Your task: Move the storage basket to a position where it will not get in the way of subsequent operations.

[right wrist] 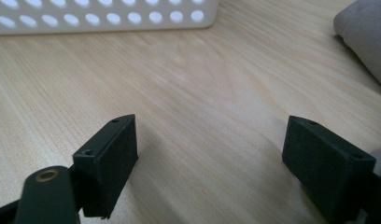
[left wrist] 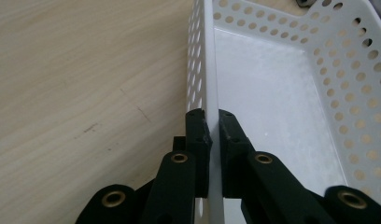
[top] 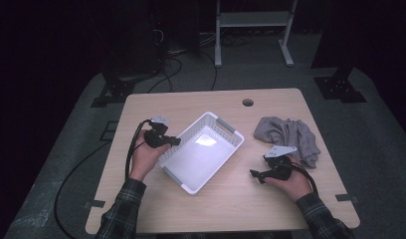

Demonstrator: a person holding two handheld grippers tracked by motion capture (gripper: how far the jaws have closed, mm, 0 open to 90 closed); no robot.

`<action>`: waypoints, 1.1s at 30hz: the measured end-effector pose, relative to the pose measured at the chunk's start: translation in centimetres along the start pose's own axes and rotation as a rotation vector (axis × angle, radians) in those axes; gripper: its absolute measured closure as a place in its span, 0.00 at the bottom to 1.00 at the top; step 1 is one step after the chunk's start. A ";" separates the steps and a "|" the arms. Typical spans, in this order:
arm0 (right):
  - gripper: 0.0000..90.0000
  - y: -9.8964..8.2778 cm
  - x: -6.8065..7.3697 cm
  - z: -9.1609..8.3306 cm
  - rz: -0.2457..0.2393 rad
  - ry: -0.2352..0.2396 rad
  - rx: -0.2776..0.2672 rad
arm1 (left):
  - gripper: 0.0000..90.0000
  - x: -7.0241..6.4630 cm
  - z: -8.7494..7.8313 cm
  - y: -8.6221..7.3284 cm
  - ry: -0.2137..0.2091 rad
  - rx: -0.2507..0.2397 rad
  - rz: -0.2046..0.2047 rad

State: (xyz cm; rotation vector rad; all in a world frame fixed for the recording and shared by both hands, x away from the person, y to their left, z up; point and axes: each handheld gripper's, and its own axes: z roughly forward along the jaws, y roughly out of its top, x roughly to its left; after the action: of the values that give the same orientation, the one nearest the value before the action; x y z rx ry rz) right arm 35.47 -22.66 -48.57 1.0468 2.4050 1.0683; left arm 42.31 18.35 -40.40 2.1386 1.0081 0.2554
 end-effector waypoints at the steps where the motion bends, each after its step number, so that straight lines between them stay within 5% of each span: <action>1: 0.19 0.0 0.0 0.0 0.000 0.000 0.000 | 0.95 0.2 -0.1 0.1 0.002 -0.001 0.000; 33: 0.19 0.1 -0.2 0.1 -0.003 -0.002 -0.002 | 0.95 7.3 -1.2 0.3 0.116 -0.022 -0.055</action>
State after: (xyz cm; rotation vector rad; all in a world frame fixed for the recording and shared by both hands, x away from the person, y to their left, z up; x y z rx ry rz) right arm 35.71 -22.66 -48.59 1.0433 2.4022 1.0681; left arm 46.79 24.20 -40.28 2.0929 1.1232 0.3652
